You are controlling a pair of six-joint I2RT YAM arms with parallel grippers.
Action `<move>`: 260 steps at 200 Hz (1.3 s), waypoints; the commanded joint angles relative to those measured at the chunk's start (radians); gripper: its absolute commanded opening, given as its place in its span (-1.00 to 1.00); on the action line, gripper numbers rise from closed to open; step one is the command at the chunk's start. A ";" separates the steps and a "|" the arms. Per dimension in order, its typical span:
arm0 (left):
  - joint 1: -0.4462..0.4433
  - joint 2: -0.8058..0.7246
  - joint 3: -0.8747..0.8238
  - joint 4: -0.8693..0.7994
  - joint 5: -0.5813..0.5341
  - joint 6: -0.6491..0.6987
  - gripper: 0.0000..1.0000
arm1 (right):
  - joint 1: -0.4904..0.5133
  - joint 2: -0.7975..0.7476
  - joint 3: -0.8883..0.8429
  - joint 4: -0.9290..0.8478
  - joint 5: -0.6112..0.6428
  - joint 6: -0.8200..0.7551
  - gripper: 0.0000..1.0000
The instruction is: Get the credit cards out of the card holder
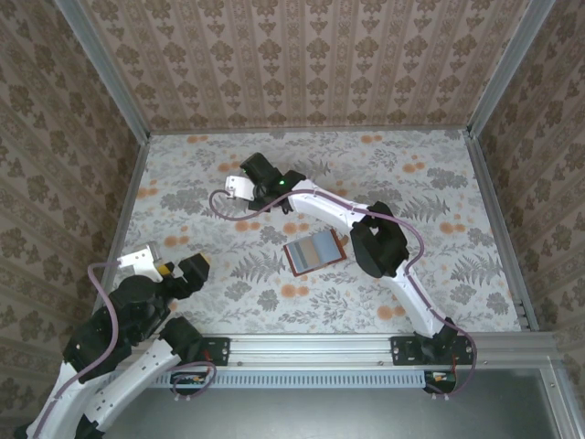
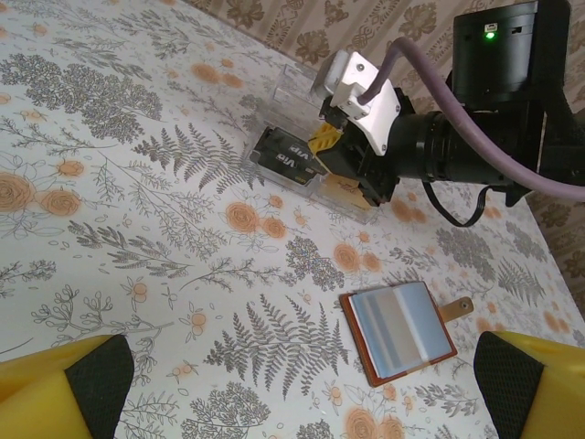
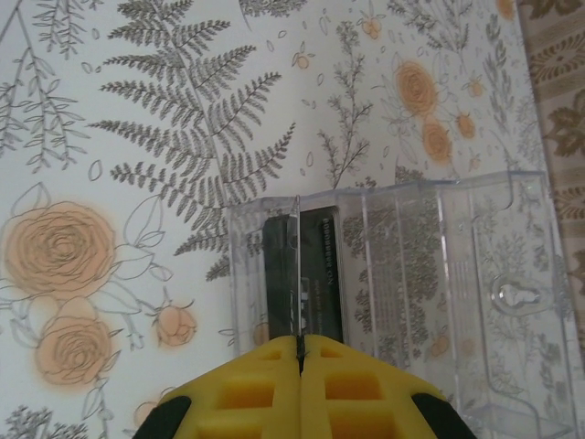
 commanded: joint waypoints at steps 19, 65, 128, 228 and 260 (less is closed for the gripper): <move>0.005 -0.012 0.006 -0.048 -0.024 0.004 1.00 | 0.000 0.052 0.044 0.046 0.042 -0.061 -1.00; 0.006 -0.012 0.004 -0.047 -0.027 0.002 1.00 | -0.009 0.073 0.037 0.057 0.057 -0.065 -1.00; 0.005 -0.010 0.000 -0.046 -0.024 0.002 1.00 | -0.021 0.093 0.026 0.086 0.100 -0.058 -1.00; 0.005 -0.009 -0.005 -0.035 -0.019 0.007 1.00 | -0.023 0.085 0.002 0.142 0.161 -0.046 -0.56; 0.005 -0.009 -0.006 -0.033 -0.017 0.006 1.00 | -0.023 0.078 0.002 0.141 0.163 -0.033 -0.55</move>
